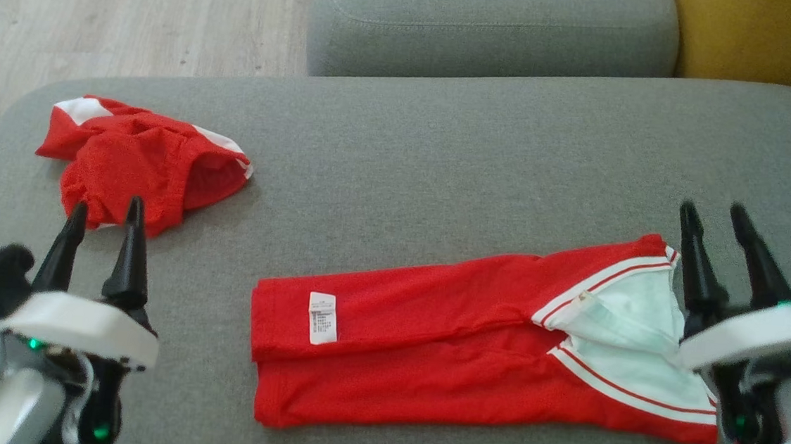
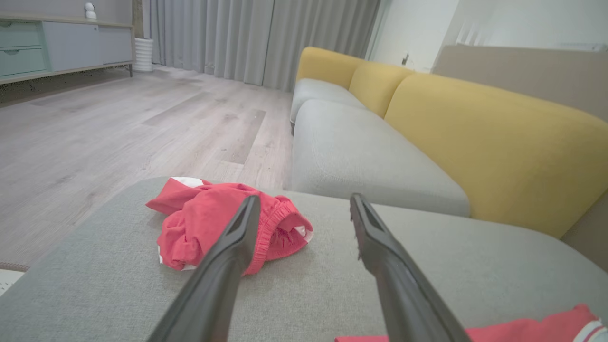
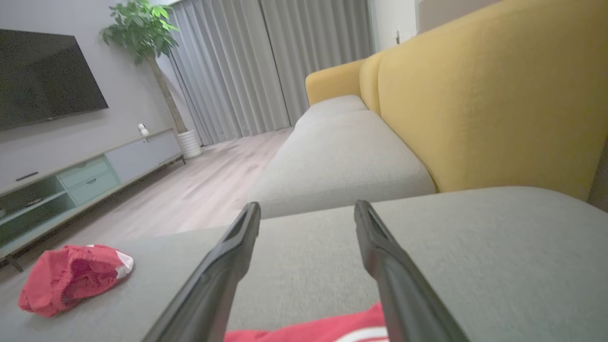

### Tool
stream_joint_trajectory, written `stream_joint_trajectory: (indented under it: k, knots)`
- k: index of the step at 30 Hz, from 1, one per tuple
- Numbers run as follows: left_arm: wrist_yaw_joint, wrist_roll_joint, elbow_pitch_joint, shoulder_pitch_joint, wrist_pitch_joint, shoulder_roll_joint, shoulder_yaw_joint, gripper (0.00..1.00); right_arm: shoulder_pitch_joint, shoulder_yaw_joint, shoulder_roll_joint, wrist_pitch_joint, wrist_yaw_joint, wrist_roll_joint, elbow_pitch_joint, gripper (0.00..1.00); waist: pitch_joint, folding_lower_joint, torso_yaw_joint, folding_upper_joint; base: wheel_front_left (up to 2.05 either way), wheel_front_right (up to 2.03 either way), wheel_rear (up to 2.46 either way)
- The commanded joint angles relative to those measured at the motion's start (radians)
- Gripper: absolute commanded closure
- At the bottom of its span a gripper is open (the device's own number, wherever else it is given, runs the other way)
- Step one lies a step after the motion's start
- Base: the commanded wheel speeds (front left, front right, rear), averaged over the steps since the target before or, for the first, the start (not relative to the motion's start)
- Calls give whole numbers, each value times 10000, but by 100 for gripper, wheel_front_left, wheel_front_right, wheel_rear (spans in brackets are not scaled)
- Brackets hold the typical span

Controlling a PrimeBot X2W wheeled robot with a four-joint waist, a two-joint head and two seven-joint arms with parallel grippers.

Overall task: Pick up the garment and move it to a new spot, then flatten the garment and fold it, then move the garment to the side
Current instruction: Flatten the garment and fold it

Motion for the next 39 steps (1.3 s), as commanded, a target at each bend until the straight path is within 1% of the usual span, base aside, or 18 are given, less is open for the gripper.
stream_joint_trajectory:
  k: [1,3,7,11,15,19,22,23,24,25,27,29,32,39]
  knots:
    - [3,360,-436,-277,-115,4,865,0,-66,23,-83,-82,-7,-159,-298,0,-31,1,40,-1,0,0,0]
    - [-144,994,-631,278,-117,-604,1458,0,232,-60,-28,-176,-7,-475,-213,0,-60,1,83,-1,0,0,0]
    - [-628,2314,-821,1113,-119,-1614,2272,0,675,-234,148,-197,-7,-1075,61,0,-63,1,79,-1,0,0,0]
    - [-1113,3221,-627,1580,-120,-2367,2594,0,786,-526,384,-147,-7,-1582,345,0,48,1,32,-1,0,0,0]
    - [-1668,3628,-363,1622,-121,-2908,2714,0,733,-685,445,151,-7,-1946,763,0,133,1,39,-1,0,0,0]
    - [-2114,3822,-27,1533,-121,-3233,2782,0,339,-769,354,812,-7,-1993,1301,0,212,1,-26,-1,0,0,0]
    - [-2317,3967,146,1451,-121,-3406,2890,0,-130,-753,211,1741,-7,-1907,1914,0,280,1,-63,-1,0,0,0]
    - [-2443,4044,237,1393,-121,-3501,2946,0,-507,-736,119,2463,-7,-1869,2417,0,347,1,-55,-1,0,0,0]
    - [-2509,4071,289,1359,-121,-3542,2964,0,-706,-866,144,2800,-7,-1762,2702,0,378,1,-48,-1,0,0,0]
    - [-2509,4071,289,1359,-121,-3542,2964,0,-706,-866,144,2800,-7,-1762,2702,0,378,1,-48,-1,0,0,0]
    - [-2630,4128,386,1282,-121,-3619,2999,0,-1089,-813,36,3543,-7,-1890,3271,0,427,1,-1,-1,0,0,0]
    - [-2744,4181,513,1198,-121,-3679,3003,0,-1492,-957,51,3903,-7,-1767,3693,0,515,1,101,-1,0,0,0]
    - [-2870,4249,697,1056,-121,-3758,3022,0,-1924,-929,57,4722,-7,-1715,4386,0,624,1,258,-1,0,0,0]
    - [-3034,4364,919,831,-122,-3855,3148,0,-2602,-1003,105,5828,-7,-1638,5371,0,874,1,574,-1,0,0,0]
